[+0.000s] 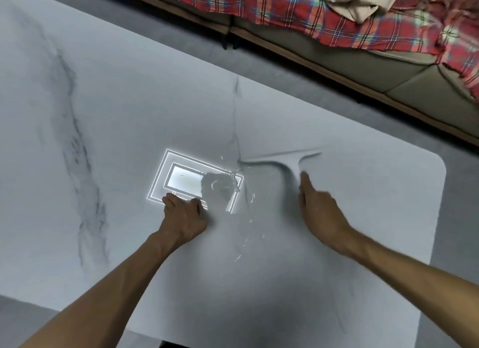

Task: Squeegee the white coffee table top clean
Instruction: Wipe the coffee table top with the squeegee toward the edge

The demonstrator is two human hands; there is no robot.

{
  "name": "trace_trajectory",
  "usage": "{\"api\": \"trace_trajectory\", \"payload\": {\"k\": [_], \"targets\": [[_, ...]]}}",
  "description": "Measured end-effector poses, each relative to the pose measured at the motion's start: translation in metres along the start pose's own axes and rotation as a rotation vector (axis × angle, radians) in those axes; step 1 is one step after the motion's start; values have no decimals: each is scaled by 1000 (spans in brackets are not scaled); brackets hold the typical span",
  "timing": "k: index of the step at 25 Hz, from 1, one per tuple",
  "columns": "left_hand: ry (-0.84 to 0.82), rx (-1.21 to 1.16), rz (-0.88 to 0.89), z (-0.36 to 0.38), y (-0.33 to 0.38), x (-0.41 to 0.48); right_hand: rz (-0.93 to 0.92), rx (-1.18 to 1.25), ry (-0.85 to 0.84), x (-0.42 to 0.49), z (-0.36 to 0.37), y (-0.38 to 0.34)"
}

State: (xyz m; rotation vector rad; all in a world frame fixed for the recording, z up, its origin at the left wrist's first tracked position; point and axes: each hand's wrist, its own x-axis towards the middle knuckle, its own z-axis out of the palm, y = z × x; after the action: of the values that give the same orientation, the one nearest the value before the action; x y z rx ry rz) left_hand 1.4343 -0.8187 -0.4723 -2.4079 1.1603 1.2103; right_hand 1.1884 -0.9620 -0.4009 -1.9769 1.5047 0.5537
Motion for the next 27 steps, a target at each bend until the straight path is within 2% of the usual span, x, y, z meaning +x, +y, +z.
{"api": "trace_trajectory", "payload": {"k": [2, 4, 7, 10, 14, 16, 20, 24, 27], "targets": [[-45, -23, -31, -2, 0, -4, -21, -8, -68, -31, 8, 8], [-28, 9, 12, -1, -2, -5, -32, 31, -22, -36, 3, 4], [9, -118, 26, 0, -10, -7, -33, 142, 137, 7, -21, -31], [94, -173, 131, -4, -25, -12, 76, 256, 199, 82, -43, -93], [222, -221, 142, -5, -53, -19, 87, 176, 193, 116, -29, -155], [218, -132, 124, 1, -66, -21, -38, 94, 183, 100, -4, -162], [162, -87, 133, 8, -73, -22, -333, -190, 97, 38, 38, -109], [100, -179, 50, 3, -70, -18, -330, -322, -66, -23, 36, -16], [90, -201, 24, 2, -66, -19, -301, -365, -61, -55, 21, 31]]}}
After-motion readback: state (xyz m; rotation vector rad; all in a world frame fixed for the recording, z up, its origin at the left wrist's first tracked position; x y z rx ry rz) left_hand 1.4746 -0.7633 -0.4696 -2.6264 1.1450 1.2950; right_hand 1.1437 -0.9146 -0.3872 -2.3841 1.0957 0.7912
